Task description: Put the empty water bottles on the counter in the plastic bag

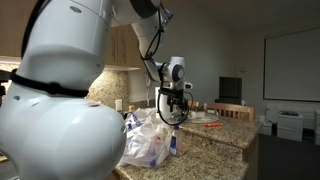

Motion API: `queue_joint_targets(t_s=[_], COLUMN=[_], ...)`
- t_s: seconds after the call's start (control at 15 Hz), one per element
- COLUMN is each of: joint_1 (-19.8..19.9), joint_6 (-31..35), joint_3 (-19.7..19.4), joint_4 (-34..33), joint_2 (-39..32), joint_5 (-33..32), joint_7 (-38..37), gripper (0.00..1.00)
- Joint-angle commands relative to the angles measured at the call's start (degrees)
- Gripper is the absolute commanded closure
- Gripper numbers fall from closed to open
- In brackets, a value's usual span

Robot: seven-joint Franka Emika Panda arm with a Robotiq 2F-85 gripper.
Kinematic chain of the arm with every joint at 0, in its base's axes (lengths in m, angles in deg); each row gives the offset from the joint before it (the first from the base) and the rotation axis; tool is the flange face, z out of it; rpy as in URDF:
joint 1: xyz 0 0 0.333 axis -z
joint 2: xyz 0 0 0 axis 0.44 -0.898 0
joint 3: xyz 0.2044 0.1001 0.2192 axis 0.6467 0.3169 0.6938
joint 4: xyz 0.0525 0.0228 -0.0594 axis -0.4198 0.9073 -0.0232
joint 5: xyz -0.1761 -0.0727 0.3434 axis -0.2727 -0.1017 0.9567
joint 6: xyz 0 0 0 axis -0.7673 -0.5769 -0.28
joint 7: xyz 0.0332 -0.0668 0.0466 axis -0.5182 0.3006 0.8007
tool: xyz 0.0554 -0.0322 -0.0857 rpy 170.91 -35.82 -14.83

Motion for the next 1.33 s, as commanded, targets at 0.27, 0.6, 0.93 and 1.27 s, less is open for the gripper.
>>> queue_joint_targets(t_s=[0.27,0.6,0.93,1.27], joint_1=[-4.39,-2.77,-0.82,0.01], joint_6=[-22.93,-30.92,-21.24,-22.81], joint_3=[-1.53,-1.32,-2.67,-2.2], joint_4=[-7.33,-7.98,-9.02,-15.87], joint_2=[-5.6,-6.47,-7.81,-13.56], joint_5=[-7.62,-2.44,-0.6,-0.09], joint_7=[-19.53,-20.23,-18.52,-15.87], gripper=[0.0,0.0,0.0,0.2])
